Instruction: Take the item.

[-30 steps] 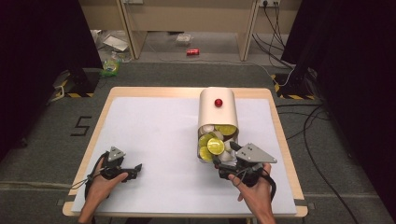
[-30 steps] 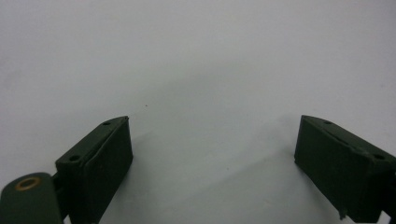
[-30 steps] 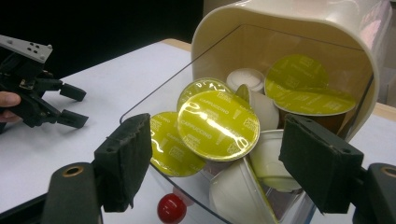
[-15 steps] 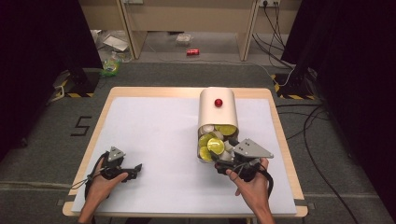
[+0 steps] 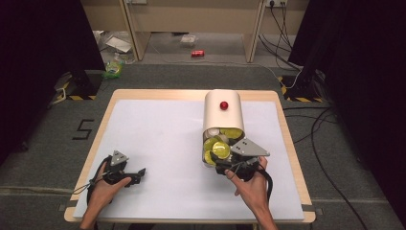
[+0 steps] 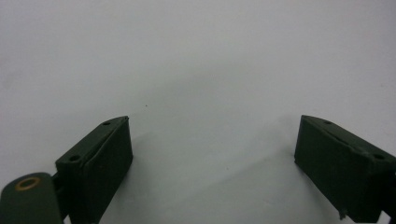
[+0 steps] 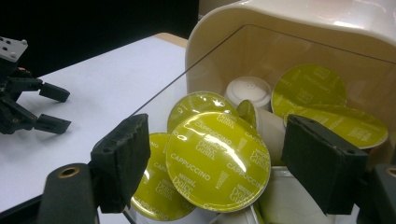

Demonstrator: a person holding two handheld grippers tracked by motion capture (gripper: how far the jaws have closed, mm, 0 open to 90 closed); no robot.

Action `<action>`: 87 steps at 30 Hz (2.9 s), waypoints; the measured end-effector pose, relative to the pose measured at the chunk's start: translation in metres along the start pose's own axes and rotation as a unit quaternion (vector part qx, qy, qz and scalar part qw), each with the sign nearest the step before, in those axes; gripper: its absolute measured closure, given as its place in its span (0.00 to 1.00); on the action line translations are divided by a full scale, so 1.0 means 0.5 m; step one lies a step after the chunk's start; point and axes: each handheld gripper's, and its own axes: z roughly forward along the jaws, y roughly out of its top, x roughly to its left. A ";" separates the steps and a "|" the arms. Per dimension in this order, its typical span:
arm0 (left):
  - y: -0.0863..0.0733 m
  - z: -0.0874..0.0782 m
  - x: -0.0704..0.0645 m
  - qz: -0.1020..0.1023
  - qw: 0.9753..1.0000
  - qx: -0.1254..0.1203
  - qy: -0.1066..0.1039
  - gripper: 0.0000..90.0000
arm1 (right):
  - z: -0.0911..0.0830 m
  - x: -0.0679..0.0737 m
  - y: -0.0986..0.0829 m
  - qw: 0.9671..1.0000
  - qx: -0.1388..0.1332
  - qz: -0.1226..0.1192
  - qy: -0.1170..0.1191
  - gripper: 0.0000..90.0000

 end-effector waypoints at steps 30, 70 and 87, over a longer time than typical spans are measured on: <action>0.000 0.000 0.000 0.000 1.000 0.000 0.000 0.12 | 0.020 0.004 -0.001 0.998 0.035 -0.043 -0.026 0.33; 0.000 0.000 0.000 0.000 1.000 0.000 0.000 0.12 | 0.014 0.014 0.007 0.999 0.014 -0.041 0.009 0.62; 0.000 0.000 0.000 0.000 1.000 0.000 0.000 0.12 | 0.020 0.013 0.005 0.998 0.055 -0.042 0.010 0.39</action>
